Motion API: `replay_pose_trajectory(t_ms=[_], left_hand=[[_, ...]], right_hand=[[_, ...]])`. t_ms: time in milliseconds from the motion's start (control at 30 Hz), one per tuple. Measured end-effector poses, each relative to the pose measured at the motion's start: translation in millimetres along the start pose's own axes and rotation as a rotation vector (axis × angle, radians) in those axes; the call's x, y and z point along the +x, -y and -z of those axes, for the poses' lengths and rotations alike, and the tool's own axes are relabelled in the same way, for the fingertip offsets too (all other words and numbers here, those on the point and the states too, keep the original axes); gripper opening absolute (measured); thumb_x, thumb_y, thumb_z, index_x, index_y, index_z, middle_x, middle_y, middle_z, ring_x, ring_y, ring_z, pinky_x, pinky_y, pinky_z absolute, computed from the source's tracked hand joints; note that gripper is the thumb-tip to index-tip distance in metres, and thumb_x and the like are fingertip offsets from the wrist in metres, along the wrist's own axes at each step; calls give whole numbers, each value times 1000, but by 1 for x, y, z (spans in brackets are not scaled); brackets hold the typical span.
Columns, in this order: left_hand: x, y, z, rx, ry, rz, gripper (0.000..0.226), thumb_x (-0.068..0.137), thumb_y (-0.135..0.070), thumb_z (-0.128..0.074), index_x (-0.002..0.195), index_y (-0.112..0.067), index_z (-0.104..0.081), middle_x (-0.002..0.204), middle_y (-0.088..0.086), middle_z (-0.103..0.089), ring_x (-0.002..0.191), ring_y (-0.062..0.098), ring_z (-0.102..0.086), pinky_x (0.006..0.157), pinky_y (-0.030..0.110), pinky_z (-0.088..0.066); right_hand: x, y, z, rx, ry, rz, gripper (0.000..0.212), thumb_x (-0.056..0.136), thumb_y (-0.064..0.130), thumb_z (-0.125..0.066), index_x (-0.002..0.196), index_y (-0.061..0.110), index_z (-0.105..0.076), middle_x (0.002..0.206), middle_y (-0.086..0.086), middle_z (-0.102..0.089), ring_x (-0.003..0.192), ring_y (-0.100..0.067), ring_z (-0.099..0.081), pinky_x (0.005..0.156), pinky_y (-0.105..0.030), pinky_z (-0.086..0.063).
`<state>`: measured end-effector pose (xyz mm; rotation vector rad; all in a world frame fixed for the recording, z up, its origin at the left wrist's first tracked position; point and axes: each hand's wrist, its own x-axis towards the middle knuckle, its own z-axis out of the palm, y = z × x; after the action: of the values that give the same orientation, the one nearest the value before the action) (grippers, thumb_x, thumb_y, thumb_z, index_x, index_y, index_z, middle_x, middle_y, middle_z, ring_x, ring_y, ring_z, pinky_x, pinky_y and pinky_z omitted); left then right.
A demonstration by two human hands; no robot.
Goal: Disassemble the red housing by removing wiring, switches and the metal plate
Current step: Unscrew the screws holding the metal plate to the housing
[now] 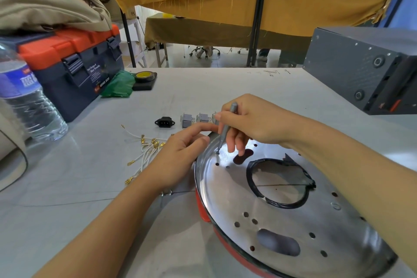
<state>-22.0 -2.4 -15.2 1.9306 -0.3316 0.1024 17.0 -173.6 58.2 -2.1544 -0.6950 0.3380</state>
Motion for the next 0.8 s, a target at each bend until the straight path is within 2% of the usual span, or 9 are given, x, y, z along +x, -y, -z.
replay_pose_trajectory(t_ms=[167,334,434,601,701,801], left_hand=[[0,-1,0,7,-6,3,33,98,-14,-41,113,-34,-62,100,23,-63,90,38,-58,80,41,-49],[-1,-3,0,-4,-9,-2,34,98,-13,-41,110,-37,-63,96,23,-64,87,39,-58,71,36,-50],[-1,-2,0,14,-4,4,33,98,-14,-41,112,-35,-62,99,23,-63,89,37,-58,73,35,-49],[-1,-3,0,31,-16,5,32,97,-14,-42,111,-34,-62,96,22,-63,87,32,-56,69,23,-46],[-1,-3,0,19,-23,-4,31,97,-16,-43,110,-37,-63,96,22,-63,88,35,-57,71,27,-48],[-2,-5,-1,4,-13,-3,31,89,-27,-43,112,-35,-63,99,25,-63,90,39,-58,82,45,-49]], right_hand=[[-1,-3,9,-49,69,34,39,101,25,-45,88,-9,-59,61,-9,-70,50,-20,-63,56,-27,-52],[0,-2,17,-47,152,51,33,99,22,-50,88,-8,-61,65,-14,-69,57,-22,-62,60,-22,-55],[3,1,24,-62,218,47,29,98,19,-51,90,-6,-64,70,-15,-70,61,-22,-63,64,-24,-56],[6,6,30,-81,294,21,22,98,17,-51,89,3,-66,70,-10,-70,61,-17,-62,66,-21,-53],[8,10,27,-58,291,-4,25,98,18,-50,87,2,-66,68,-11,-69,58,-15,-61,63,-20,-53],[10,7,9,-20,102,-23,38,97,30,-53,80,-1,-67,54,-4,-66,45,-10,-57,54,-15,-50]])
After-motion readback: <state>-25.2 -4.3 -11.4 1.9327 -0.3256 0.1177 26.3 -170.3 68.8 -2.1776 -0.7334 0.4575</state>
